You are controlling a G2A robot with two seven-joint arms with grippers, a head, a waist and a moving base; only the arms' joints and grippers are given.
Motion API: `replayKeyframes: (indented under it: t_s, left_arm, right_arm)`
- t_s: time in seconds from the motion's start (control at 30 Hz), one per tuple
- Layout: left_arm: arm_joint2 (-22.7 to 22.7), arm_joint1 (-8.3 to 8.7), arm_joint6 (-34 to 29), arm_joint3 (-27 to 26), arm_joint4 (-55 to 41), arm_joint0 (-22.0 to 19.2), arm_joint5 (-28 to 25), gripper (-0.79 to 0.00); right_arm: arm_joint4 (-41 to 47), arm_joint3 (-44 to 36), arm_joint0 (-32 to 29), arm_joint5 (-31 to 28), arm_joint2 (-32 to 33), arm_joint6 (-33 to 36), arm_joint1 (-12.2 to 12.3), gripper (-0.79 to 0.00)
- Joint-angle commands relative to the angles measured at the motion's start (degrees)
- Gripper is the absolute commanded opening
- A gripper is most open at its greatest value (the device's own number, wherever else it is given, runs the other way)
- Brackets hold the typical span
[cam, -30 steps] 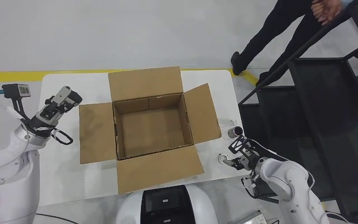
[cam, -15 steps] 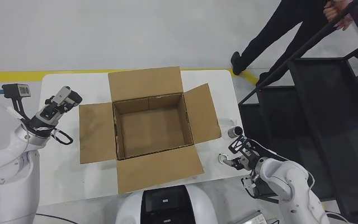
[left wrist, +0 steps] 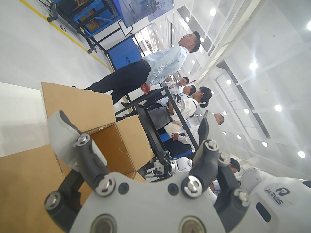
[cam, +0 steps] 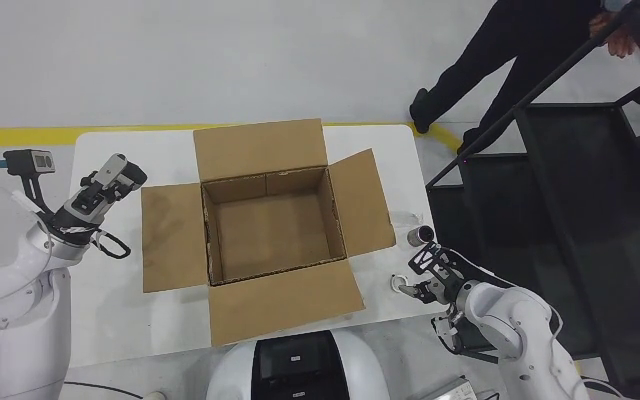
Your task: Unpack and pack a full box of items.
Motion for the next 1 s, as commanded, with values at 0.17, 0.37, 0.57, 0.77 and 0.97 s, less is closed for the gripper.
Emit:
replayKeyframes:
  t_s: [0.17,0.37,0.57,0.77,0.97]
  left_arm:
    - [0.00,0.00,0.00,0.00,0.00,0.00,0.00,0.000]
    - [0.00,0.00,0.00,0.00,0.00,0.00,0.00,0.000]
    - [0.00,0.00,0.00,0.00,0.00,0.00,0.00,0.000]
    - [0.00,0.00,0.00,0.00,0.00,0.00,0.00,0.000]
    - [0.00,0.00,0.00,0.00,0.00,0.00,0.00,0.000]
  right_arm:
    - [0.00,0.00,0.00,0.00,0.00,0.00,0.00,0.000]
    - [0.00,0.00,0.00,0.00,0.00,0.00,0.00,0.000]
    - [-0.44,0.85,0.25,0.04,-0.26,-0.50,0.06,0.000]
    - [-1.93,4.31,2.69,-2.12,-2.31,-1.05,0.50,0.000]
    - [-2.57,10.36,6.37,-2.14,-4.26,-1.87,0.80,0.000]
